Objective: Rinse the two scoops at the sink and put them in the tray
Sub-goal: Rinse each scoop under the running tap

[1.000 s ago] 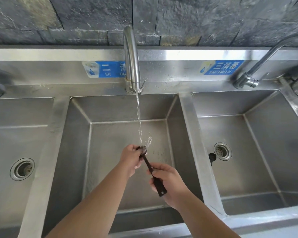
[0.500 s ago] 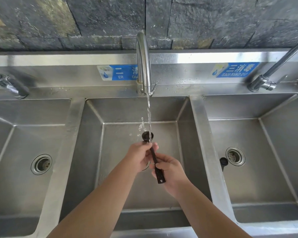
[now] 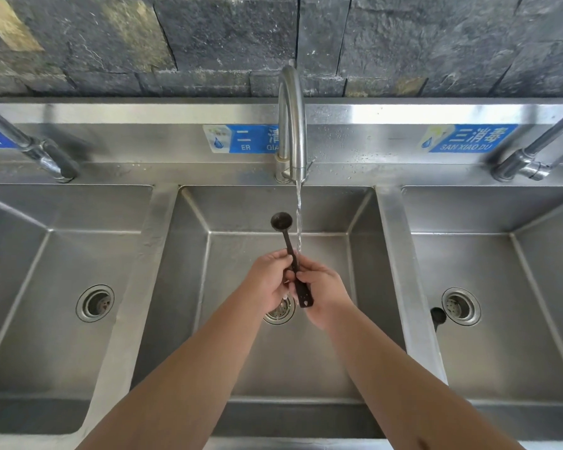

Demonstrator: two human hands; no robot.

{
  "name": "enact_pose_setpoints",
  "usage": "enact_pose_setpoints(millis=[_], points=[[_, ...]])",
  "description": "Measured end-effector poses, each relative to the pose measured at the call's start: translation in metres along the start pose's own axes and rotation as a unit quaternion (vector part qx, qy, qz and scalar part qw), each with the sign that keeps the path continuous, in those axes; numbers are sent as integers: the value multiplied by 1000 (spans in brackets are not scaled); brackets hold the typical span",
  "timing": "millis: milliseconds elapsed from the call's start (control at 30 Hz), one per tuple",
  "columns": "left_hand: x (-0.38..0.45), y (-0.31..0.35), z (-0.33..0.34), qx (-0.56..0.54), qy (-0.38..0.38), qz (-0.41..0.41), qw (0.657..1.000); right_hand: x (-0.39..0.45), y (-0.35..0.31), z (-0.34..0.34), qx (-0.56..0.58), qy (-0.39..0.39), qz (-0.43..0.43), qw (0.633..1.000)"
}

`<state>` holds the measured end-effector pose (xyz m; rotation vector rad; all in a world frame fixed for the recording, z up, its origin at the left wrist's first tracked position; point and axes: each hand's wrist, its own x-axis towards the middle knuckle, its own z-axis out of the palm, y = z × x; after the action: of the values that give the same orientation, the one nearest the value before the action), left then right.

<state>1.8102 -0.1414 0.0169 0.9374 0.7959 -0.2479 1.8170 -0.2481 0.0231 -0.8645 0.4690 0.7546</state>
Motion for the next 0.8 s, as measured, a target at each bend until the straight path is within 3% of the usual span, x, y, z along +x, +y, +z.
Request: enact_pose_setpoints(millis=[667, 800], points=[[11, 17, 14, -58, -7, 88, 994, 26, -25, 32, 14, -17, -6, 1000], [3, 0, 10, 14, 0, 90, 996, 8, -14, 14, 13, -33, 3, 999]])
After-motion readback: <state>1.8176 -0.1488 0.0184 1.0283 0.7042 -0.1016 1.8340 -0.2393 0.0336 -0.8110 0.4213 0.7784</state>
